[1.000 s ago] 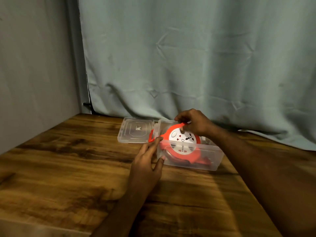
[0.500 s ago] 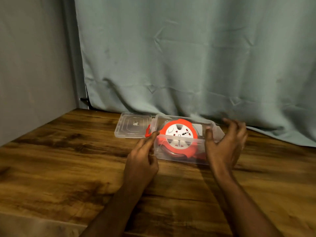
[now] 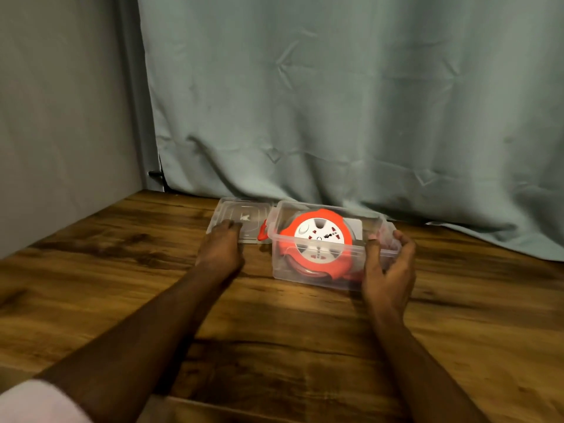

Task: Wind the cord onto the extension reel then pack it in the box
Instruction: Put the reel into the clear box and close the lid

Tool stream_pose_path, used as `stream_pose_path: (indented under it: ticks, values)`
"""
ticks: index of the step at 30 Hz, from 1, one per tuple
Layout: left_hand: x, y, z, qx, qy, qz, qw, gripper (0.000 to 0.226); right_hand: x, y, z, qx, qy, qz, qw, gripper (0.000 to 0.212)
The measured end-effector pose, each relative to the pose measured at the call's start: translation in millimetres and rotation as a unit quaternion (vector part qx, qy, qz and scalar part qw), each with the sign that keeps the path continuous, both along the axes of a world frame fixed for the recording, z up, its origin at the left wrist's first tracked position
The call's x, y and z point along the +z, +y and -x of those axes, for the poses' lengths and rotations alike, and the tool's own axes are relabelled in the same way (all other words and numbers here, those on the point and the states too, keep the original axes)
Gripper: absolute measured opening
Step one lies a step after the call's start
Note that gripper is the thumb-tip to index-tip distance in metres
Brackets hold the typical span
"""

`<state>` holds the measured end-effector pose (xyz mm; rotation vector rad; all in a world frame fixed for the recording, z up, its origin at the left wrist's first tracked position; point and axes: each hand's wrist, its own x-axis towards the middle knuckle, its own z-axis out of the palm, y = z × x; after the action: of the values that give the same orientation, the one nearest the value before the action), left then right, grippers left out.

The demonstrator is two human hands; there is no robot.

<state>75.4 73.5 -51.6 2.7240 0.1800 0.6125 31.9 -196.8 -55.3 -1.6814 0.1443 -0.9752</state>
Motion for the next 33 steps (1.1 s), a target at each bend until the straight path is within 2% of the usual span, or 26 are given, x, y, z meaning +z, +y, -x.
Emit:
stream_pose_path:
  ticks: [2, 5, 9, 12, 14, 15, 17, 18, 20, 23, 26, 29, 31, 33]
  values:
    - [-1.9, 8.3, -4.9, -0.004, 0.008, -0.104, 0.995, 0.033, 0.3, -0.9, 0.5, 0.006, -0.002, 0.003, 1.0, 0.052]
    - [0.5, 11.9, -4.1, -0.04, -0.015, -0.182, 0.982, 0.026, 2.4, -3.2, 3.0, 0.007, -0.008, 0.01, 1.0, 0.05]
    - [14.1, 26.9, 1.0, -0.026, -0.022, -0.172, 0.984, 0.041, 2.9, -3.1, 3.8, 0.007, -0.003, 0.012, 1.0, 0.054]
    - [41.0, 40.8, 6.2, 0.014, -0.112, -0.211, 0.971, 0.042, 2.9, -2.3, 3.5, 0.007, 0.004, 0.018, 1.0, 0.059]
    - [65.4, 41.5, 10.8, 0.038, -0.161, -0.187, 0.968, 0.041, 2.9, -3.2, 2.4, 0.003, 0.007, 0.022, 1.0, 0.055]
    - [78.0, 39.2, 12.6, 0.039, -0.184, -0.145, 0.972, 0.04, 2.9, -3.8, 2.0, -0.001, 0.007, 0.023, 1.0, 0.055]
    - [104.9, 30.4, 19.0, 0.023, -0.252, 0.001, 0.967, 0.028, 2.2, -4.4, 1.0, -0.001, 0.011, 0.024, 1.0, 0.057]
    - [118.2, 24.4, 24.0, 0.008, -0.289, 0.081, 0.954, 0.022, 2.3, -4.2, 1.2, -0.001, 0.013, 0.024, 1.0, 0.058]
    - [144.0, 11.5, 33.7, -0.029, -0.342, 0.196, 0.919, 0.027, 2.1, -4.9, 0.4, 0.002, 0.021, 0.022, 1.0, 0.056]
    - [173.0, -6.8, 42.6, -0.1, -0.362, 0.372, 0.849, 0.022, 1.1, -7.3, -0.9, 0.008, 0.024, 0.019, 0.999, 0.051]
    - [176.5, -21.9, 31.5, -0.16, -0.246, 0.583, 0.758, 0.027, 3.1, -8.5, 0.9, 0.008, 0.008, 0.006, 1.0, 0.042]
    - [146.5, -36.6, 12.9, -0.161, -0.066, 0.698, 0.694, 0.028, 7.8, -10.2, 2.5, -0.026, -0.028, -0.054, 0.998, 0.043]
    - [119.8, -42.0, 7.3, -0.126, -0.016, 0.713, 0.689, 0.025, 8.4, -11.3, 3.6, -0.052, -0.045, -0.07, 0.995, 0.054]
    - [98.2, -49.7, 6.6, -0.116, -0.001, 0.698, 0.707, 0.027, 8.1, -11.4, 3.9, -0.055, -0.042, -0.052, 0.996, 0.062]
